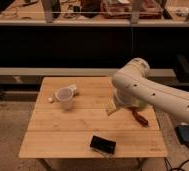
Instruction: Move the arm in a circular motion
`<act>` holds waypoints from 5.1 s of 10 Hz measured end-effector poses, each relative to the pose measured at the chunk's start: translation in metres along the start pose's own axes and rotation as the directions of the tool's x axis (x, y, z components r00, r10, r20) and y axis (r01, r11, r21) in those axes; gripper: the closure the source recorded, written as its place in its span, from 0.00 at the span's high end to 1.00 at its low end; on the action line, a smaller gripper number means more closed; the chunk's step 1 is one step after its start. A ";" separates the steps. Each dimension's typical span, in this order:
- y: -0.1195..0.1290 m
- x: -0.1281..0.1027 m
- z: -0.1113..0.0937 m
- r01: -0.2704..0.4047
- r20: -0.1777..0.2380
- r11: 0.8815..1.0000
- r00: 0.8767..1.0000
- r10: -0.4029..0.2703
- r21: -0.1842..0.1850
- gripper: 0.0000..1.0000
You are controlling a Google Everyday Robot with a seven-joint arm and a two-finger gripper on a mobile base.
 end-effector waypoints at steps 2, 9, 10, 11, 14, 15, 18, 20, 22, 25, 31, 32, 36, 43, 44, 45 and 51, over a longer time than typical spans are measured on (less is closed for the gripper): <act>0.000 0.000 0.000 0.000 -0.001 1.000 1.000 0.000 0.000 0.80; 0.000 0.000 0.000 -0.001 -0.002 1.000 1.000 0.001 0.001 0.80; 0.000 0.000 0.000 -0.001 -0.002 1.000 1.000 0.001 0.001 0.80; 0.000 0.000 0.000 -0.001 -0.002 1.000 1.000 0.001 0.000 0.80; 0.000 0.000 0.000 -0.001 -0.002 1.000 1.000 0.001 0.001 0.80; 0.000 0.000 0.000 -0.001 -0.002 1.000 1.000 0.001 0.001 0.80; 0.000 0.000 0.000 -0.001 -0.002 1.000 1.000 0.001 0.001 0.80; -0.008 0.006 0.004 0.008 -0.005 1.000 1.000 -0.008 0.016 0.80; -0.048 0.033 0.018 0.035 -0.018 0.994 0.999 -0.033 0.101 0.80; -0.106 0.095 0.035 0.153 -0.073 0.970 0.987 -0.141 0.190 0.80; -0.111 0.220 0.056 0.260 -0.150 0.959 0.959 -0.242 0.115 0.80; -0.094 0.230 0.063 0.240 -0.145 0.965 0.964 -0.225 0.101 0.80; 0.019 0.219 0.081 0.082 -0.080 0.996 0.994 -0.080 0.023 0.80; 0.127 0.137 0.063 -0.098 -0.024 0.995 0.995 0.097 -0.033 0.80; 0.129 0.128 0.058 -0.112 -0.030 0.993 0.993 0.111 -0.029 0.80; 0.126 0.116 0.052 -0.119 -0.039 0.993 0.992 0.118 -0.024 0.80; 0.081 -0.001 0.004 -0.125 -0.075 0.990 0.990 0.120 -0.065 0.80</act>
